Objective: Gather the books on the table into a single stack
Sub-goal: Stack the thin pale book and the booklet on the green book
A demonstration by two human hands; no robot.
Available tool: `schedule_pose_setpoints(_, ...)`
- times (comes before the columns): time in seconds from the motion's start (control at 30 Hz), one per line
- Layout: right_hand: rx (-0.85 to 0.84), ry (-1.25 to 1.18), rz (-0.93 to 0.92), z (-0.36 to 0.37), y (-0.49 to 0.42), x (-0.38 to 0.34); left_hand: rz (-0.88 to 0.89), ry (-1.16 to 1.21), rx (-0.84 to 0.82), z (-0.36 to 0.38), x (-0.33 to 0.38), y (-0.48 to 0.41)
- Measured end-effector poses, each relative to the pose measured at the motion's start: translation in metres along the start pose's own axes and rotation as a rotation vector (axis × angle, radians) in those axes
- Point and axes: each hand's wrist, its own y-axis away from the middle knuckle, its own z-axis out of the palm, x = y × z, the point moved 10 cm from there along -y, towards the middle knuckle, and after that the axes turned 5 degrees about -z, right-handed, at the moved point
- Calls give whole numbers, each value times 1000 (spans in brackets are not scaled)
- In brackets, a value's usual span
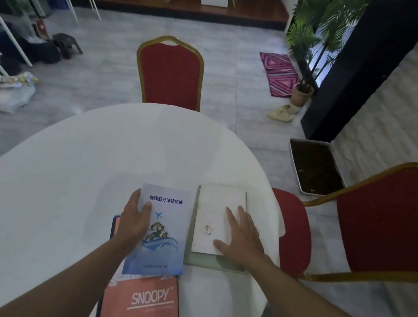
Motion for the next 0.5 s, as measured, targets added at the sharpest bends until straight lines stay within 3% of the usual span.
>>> schedule_pose_setpoints(0.13, -138, 98, -66, 25, -6, -5, -27, 9, -14, -7, -10, -4)
schedule_pose_setpoints(0.5, -125, 84, -43, 35, 8, -1, -56, 30, -28, -4, -15, -1)
